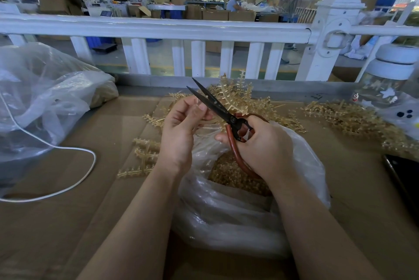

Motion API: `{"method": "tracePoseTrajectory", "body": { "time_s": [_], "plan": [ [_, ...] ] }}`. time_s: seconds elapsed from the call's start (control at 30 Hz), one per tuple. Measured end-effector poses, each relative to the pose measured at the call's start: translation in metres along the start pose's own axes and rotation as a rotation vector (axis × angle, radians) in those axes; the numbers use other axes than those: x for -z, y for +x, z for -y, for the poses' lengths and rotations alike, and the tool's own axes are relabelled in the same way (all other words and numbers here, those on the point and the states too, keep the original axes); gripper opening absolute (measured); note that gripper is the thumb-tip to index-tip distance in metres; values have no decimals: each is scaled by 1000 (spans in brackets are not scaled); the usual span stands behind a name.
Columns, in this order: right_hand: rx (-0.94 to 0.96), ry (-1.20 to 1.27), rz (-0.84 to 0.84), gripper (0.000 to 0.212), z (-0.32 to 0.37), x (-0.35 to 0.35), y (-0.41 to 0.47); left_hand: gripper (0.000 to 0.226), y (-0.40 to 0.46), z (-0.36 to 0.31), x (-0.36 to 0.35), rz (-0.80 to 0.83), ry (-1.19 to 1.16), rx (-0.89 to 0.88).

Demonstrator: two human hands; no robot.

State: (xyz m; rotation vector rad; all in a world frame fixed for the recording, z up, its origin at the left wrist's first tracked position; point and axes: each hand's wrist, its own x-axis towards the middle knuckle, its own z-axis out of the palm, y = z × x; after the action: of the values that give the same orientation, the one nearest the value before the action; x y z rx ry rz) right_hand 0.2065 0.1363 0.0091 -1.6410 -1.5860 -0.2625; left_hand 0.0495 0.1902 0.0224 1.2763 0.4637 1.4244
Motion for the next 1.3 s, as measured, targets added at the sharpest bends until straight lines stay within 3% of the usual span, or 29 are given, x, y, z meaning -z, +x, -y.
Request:
{"method": "tracePoseTrajectory", "body": {
  "time_s": [0.5,1.0,1.3],
  "plan": [
    [41,-7,1,60,-1,-1,-1,12,-1,1,-2,119,53,-89],
    [26,13,-18,61,-2,-3,-1,7,1,1,-1,72,12,-12],
    [-96,9,8,67,-3,-5,0,12,0,1,-4,-10,22,-43]
  ]
}}
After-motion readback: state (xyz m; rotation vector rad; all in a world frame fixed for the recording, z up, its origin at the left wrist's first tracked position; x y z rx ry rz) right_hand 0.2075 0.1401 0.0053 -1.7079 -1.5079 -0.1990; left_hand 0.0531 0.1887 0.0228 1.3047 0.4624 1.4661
